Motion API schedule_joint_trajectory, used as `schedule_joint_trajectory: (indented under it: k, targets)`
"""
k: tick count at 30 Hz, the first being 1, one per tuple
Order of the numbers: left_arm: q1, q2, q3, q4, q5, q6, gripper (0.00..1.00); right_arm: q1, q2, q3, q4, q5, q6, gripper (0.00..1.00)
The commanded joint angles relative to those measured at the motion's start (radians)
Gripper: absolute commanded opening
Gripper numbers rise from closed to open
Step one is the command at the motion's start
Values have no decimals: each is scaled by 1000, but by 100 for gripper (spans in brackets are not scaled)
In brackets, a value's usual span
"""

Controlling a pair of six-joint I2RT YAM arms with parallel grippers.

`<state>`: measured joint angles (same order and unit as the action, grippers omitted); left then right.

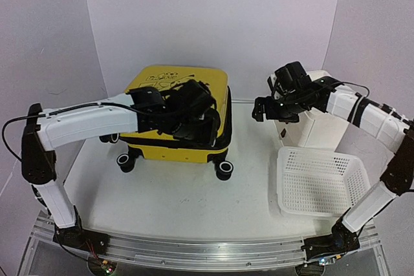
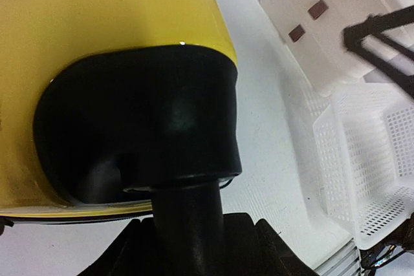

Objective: Open, take out, and arrange the luggage

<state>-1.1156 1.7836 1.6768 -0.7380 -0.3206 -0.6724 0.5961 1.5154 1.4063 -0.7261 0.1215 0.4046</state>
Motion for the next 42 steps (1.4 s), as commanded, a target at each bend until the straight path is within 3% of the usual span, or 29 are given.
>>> schedule_joint_trajectory:
  k: [1, 4, 13, 23, 32, 38, 42]
  targets:
    - [69, -234, 45, 69, -117, 175, 26, 1, 130, 74, 48, -10, -15, 98]
    - [108, -301, 28, 60, -171, 216, 20, 1, 245, 125, 110, -107, 14, 98]
    - [231, -402, 55, -41, -289, 335, 17, 21, 498, 258, 362, -265, 253, 92]
    - [483, -558, 13, -121, -366, 428, 15, 109, 721, 472, 334, -124, 244, 61]
    - [667, -647, -70, -130, -557, 544, 12, 205, 820, 612, 306, -89, 188, 14]
    - [784, -718, -144, -144, -604, 557, 11, 247, 820, 633, 306, -142, 183, 0]
    - [828, -750, -191, -141, -660, 582, 11, 278, 804, 605, 344, -193, 209, 0]
